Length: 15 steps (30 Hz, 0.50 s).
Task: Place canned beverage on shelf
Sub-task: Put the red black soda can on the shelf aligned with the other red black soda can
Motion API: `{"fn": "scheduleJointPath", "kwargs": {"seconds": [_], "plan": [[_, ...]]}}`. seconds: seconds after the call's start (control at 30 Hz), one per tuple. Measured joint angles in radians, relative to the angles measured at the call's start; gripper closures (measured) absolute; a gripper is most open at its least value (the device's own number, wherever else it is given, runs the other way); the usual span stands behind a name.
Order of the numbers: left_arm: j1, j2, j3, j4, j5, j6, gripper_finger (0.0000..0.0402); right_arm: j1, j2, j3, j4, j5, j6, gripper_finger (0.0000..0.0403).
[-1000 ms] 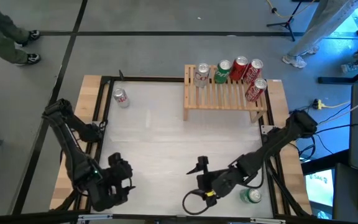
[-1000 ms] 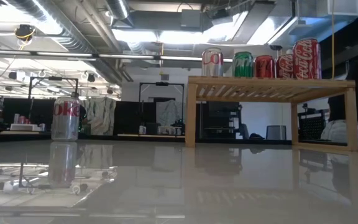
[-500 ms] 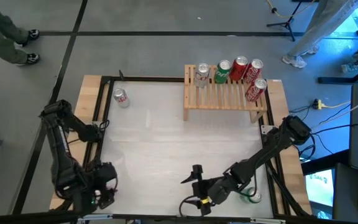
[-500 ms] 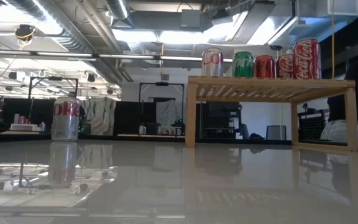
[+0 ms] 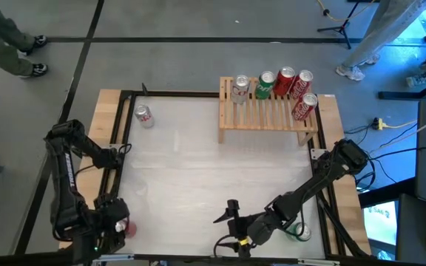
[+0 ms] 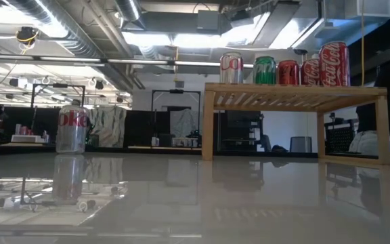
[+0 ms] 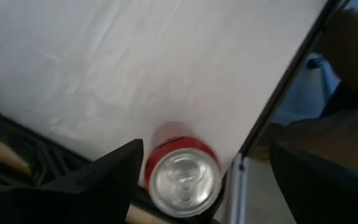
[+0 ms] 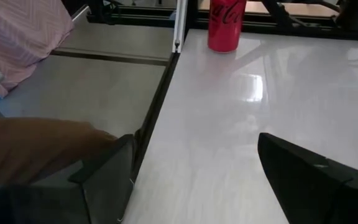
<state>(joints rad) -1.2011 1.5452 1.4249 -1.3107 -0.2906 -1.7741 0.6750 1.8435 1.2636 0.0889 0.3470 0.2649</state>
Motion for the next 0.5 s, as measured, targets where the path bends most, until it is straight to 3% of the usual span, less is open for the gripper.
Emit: {"fn": "scheduleJointPath", "kwargs": {"seconds": [0.27, 0.5], "plan": [[0.001, 0.0, -0.037, 0.005, 0.076, -0.03, 0.0025, 0.006, 0.0, 0.0, -0.002, 0.001, 0.0, 0.0068], [0.0, 0.0, -0.037, 0.071, 0.093, -0.033, 0.002, 0.006, 0.0, 0.0, -0.009, 0.001, 0.0, 0.0068]]}}
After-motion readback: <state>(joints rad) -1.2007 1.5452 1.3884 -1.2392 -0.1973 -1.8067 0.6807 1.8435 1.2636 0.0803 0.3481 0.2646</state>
